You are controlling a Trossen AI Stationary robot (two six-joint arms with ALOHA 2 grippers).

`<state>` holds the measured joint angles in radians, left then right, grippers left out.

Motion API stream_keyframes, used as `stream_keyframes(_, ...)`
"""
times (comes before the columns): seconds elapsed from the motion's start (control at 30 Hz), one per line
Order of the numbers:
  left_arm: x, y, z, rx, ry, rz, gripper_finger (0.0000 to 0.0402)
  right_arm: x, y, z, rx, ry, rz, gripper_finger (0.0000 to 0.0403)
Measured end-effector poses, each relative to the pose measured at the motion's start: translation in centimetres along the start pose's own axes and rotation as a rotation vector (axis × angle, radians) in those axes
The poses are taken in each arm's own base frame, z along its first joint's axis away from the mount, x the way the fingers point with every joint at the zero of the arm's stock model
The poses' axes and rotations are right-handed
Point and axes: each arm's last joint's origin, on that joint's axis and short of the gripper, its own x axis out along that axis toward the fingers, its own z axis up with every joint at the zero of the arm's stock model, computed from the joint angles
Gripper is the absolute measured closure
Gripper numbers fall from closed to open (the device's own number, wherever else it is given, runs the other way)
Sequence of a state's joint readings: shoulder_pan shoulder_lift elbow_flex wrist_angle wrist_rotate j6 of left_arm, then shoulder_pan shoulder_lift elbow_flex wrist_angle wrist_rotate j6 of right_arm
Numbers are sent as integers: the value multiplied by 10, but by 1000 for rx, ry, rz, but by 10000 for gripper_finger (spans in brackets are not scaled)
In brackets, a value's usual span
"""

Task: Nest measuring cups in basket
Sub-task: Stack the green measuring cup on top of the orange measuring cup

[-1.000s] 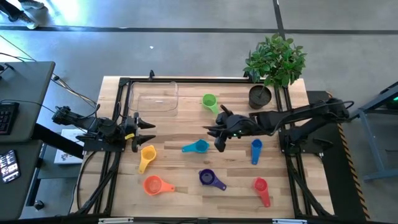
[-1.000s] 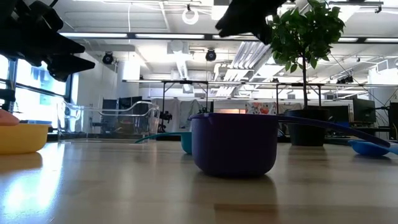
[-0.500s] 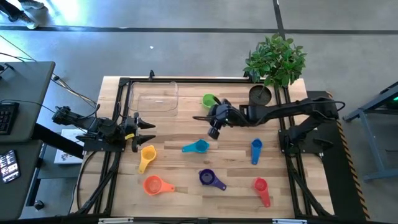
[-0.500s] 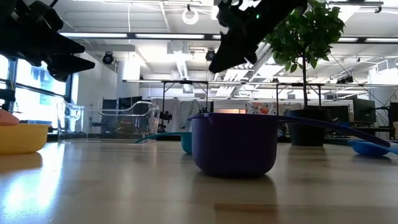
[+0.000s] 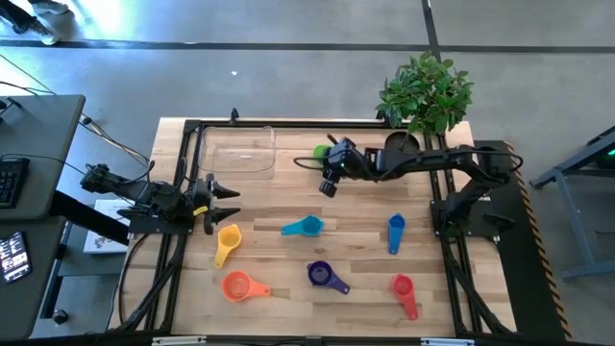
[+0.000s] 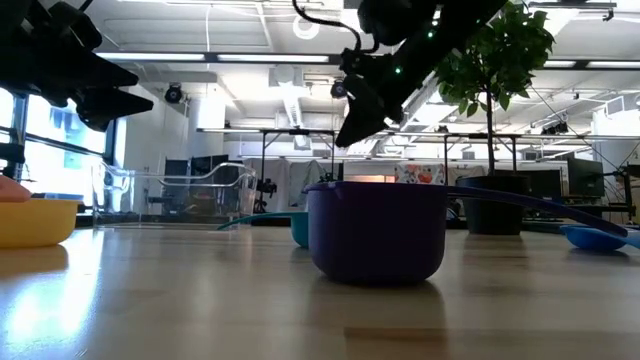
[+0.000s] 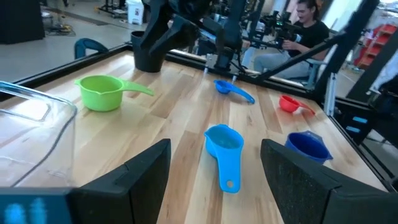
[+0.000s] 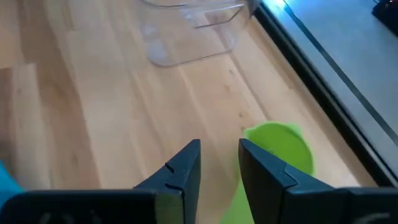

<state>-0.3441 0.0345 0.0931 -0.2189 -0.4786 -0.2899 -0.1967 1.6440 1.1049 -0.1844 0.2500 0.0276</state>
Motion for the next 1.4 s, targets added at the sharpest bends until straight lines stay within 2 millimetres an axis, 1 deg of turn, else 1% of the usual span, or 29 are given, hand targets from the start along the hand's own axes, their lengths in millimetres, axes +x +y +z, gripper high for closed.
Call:
stream_keyframes(0.1, 0, 1, 0, -43, -7, 20, 161, 4, -14, -1, 23, 14, 10, 287)
stream_keyframes(0.23, 0, 1, 0, -66, -10, 29, 161, 12, -31, -3, 38, 24, 3, 284)
stream_keyframes(0.4, 0, 1, 0, -67, -9, 29, 161, 26, -42, -5, 42, 10, 20, 284)
stream_keyframes(0.57, 0, 1, 0, -66, -9, 32, 161, 42, -41, -11, 23, 19, 53, 284)
stream_keyframes(0.87, 0, 1, 0, -74, -10, 32, 161, 67, -35, -30, 13, 100, 60, 284)
stream_keyframes(1.1, 0, 1, 0, -76, -10, 32, 161, 78, -33, -38, 11, 133, 58, 284)
stream_keyframes(1.4, 0, 1, 0, -75, -10, 32, 161, 82, -35, -41, 25, 143, 10, 284)
